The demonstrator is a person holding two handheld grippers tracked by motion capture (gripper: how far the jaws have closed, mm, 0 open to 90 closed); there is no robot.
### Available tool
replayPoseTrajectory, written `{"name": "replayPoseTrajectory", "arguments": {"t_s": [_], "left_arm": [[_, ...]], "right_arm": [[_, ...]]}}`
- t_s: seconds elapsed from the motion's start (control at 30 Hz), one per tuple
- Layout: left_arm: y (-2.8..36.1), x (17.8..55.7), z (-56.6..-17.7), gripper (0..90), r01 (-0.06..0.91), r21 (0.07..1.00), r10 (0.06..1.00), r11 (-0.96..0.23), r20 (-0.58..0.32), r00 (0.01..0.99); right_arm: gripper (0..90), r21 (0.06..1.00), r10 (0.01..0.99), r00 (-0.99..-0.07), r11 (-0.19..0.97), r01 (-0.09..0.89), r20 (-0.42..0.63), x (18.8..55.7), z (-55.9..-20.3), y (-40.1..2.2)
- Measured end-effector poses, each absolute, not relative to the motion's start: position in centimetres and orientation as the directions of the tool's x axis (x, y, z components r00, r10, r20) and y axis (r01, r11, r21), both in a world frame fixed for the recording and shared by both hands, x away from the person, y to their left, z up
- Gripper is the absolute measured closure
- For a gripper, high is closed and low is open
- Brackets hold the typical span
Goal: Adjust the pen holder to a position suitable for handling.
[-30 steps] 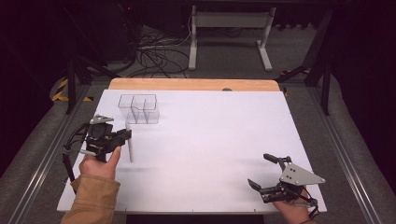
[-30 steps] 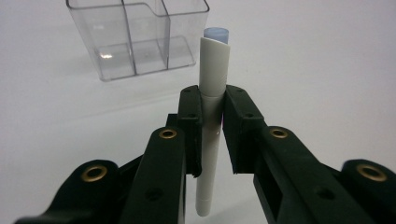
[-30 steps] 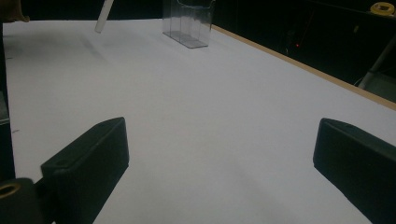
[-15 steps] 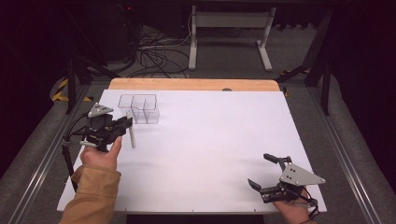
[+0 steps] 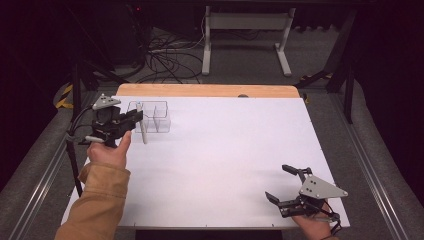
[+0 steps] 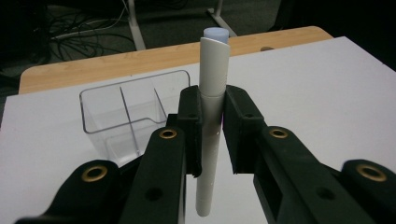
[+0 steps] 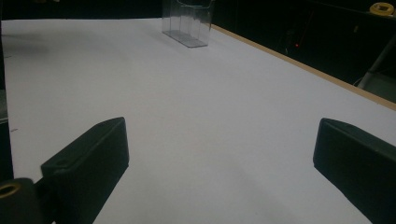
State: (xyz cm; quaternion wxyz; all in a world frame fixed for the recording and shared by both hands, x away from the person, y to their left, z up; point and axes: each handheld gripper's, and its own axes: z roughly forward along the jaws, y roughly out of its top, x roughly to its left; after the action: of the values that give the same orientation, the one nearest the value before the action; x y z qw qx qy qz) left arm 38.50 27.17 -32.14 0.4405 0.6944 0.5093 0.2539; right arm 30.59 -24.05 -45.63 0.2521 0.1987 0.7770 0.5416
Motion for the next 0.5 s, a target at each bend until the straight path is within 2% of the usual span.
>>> {"name": "replayPoseTrajectory", "arguments": {"t_s": [0.5], "left_arm": [[26.8, 41.4, -30.8, 78.1, 0.47, 0.877, 0.936, -0.104, -0.073, 0.344]], "right_arm": [[3.8, 0.942, 0.581, -0.795, 0.334, 0.035, -0.176, 30.6, -45.6, -24.1]]}}
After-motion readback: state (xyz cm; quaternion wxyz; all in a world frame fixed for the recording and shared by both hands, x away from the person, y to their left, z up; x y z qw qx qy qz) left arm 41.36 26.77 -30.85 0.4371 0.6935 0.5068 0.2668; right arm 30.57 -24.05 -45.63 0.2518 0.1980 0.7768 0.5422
